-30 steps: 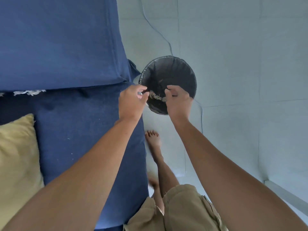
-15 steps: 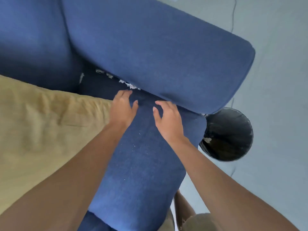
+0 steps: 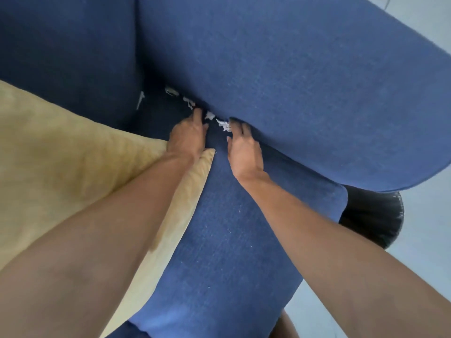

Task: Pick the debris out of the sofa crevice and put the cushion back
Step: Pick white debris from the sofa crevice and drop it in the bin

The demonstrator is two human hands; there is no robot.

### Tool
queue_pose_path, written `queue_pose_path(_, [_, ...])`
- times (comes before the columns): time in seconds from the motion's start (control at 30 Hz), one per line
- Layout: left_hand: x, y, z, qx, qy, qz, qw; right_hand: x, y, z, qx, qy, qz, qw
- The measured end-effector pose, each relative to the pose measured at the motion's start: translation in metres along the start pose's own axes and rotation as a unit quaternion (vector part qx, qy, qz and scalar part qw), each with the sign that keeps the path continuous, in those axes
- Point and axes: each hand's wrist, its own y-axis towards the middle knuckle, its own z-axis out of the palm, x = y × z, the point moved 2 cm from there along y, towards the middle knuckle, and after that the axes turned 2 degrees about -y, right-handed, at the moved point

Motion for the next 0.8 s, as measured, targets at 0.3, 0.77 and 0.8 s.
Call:
queue_pose_path(0.3, [-0.002, 0.012, 0.009, -0.030, 0.080, 0.035, 0.996, 0.005, 0.013, 0.000, 0.049, -0.047, 0.004, 0.998])
queue_pose_path(0.77, [-0.006, 0.029, 0.013, -0.058, 0.098, 0.123, 0.986, 0.003, 0.017, 0.003, -0.012, -0.077, -0.020, 0.997])
queue_pose_path(0.8, [-0.009, 0.028, 0.012, -0.062, 0.096, 0.123, 0.986, 0.001, 0.017, 0.000, -0.016, -0.063, -0.025, 0.998])
